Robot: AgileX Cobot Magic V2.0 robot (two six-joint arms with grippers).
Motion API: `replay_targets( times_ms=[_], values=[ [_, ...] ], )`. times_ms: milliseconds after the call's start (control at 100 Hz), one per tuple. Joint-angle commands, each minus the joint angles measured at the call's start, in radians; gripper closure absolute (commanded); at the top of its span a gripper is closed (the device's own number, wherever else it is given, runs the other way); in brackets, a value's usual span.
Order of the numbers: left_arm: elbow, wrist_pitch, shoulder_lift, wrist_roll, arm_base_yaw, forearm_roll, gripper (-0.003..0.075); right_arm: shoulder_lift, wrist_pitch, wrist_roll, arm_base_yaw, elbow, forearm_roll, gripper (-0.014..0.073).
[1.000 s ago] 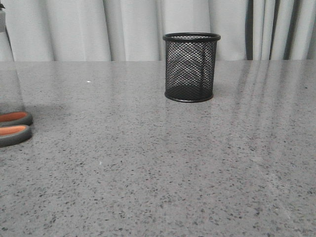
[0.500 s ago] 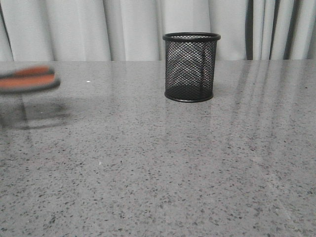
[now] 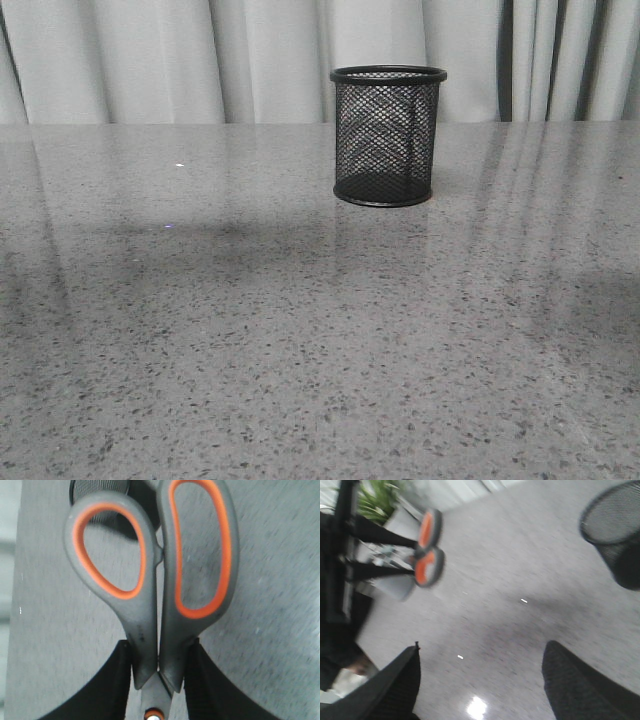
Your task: Put scissors into bucket
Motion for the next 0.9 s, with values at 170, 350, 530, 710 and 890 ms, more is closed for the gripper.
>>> replay_targets(
  times_ms=[170,350,530,710,890],
  values=[
    [-0.078,-0.097,-0.017,-0.135,-0.204,0.114,0.0741,0.082,0.095,-0.174,0.0,-0.032,0.336,0.0137],
    [-0.08,-0.136,0.003,-0.164,-0.274,0.128,0.0741,0.146,0.137,-0.186,0.0,-0.041,0.382,0.0137],
    [-0.081,-0.2,0.025,-0.174,-0.308,0.128,0.0741,0.179,0.158,-0.197,0.0,-0.089,0.384,0.0137],
    [-0.081,-0.274,0.042,-0.195,-0.332,0.124,0.0741,0.211,0.178,-0.203,0.0,-0.122,0.381,0.0137],
    [-0.081,-0.331,0.042,-0.195,-0.34,0.122,0.0741,0.235,0.187,-0.211,0.0,-0.131,0.381,0.019]
  ],
)
